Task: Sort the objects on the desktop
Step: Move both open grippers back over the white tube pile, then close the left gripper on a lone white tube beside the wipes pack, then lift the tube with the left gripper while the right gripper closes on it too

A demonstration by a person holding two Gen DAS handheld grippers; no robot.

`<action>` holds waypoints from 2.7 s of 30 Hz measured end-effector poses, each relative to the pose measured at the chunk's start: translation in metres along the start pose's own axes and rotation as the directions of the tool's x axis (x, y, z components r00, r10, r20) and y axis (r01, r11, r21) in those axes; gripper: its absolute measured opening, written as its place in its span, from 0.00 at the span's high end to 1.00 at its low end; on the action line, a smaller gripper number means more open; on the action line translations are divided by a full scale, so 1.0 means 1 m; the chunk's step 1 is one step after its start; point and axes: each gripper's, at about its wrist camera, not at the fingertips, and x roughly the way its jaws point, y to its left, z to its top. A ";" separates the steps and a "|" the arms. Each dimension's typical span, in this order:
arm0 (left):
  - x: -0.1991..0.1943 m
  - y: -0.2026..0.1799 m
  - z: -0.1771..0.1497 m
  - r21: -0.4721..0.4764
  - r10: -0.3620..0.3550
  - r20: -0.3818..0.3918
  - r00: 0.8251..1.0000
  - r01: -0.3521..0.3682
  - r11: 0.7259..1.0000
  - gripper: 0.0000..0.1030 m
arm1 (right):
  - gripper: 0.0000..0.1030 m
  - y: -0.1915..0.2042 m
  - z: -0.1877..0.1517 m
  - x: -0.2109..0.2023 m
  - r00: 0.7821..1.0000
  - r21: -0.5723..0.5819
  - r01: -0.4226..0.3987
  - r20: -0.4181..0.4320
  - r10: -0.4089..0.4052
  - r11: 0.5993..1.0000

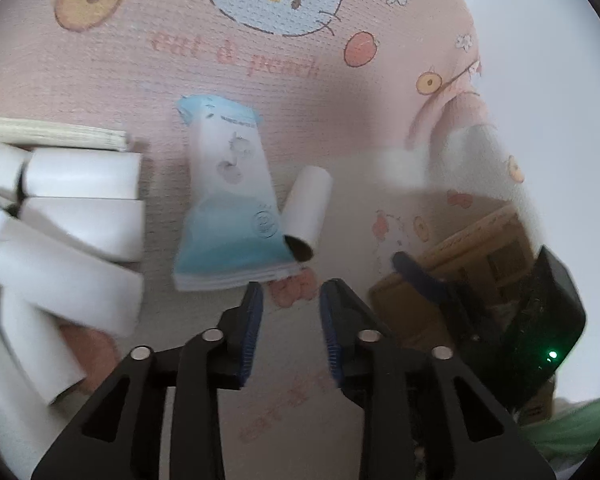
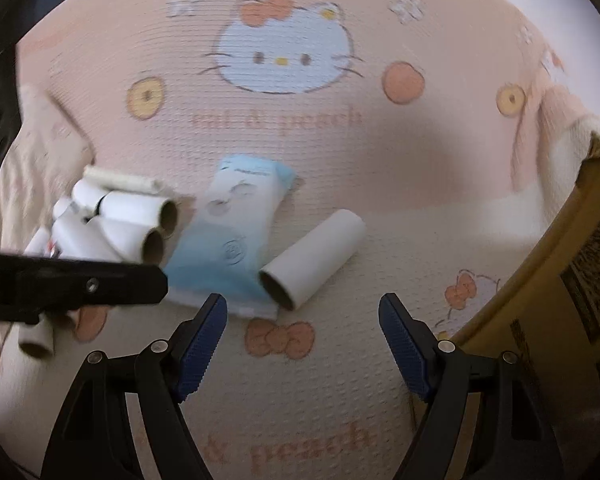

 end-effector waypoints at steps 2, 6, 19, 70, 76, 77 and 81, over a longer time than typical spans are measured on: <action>0.007 0.003 0.006 -0.027 -0.048 -0.015 0.999 0.048 0.999 0.57 | 0.26 -0.001 0.003 0.006 1.000 0.006 -0.008 -0.019 0.009 1.000; 0.013 -0.001 0.022 0.011 -0.053 -0.018 0.998 0.053 0.999 0.57 | 0.26 0.001 0.004 0.010 1.000 0.016 0.008 -0.002 -0.008 1.000; 0.063 -0.018 0.080 0.066 -0.065 -0.177 0.982 0.078 0.995 0.57 | 0.26 0.006 0.010 0.030 0.998 0.081 0.062 -0.038 -0.060 0.995; 0.018 -0.028 0.035 -0.012 0.014 -0.180 0.984 -0.016 1.000 0.59 | 0.46 0.049 -0.004 -0.043 0.969 0.007 -0.224 -0.108 0.223 0.975; 0.004 -0.002 -0.012 -0.090 0.021 -0.143 0.990 -0.034 0.995 0.61 | 0.46 0.073 -0.032 -0.050 0.944 -0.014 -0.293 -0.164 0.287 0.956; 0.002 0.003 -0.020 -0.110 0.019 -0.143 0.990 -0.035 0.993 0.61 | 0.47 0.078 -0.039 -0.051 0.936 -0.012 -0.310 -0.182 0.302 0.951; 0.001 0.015 -0.045 -0.163 0.009 -0.177 0.984 -0.038 0.986 0.61 | 0.50 0.093 -0.058 -0.058 0.916 -0.037 -0.341 -0.239 0.323 0.939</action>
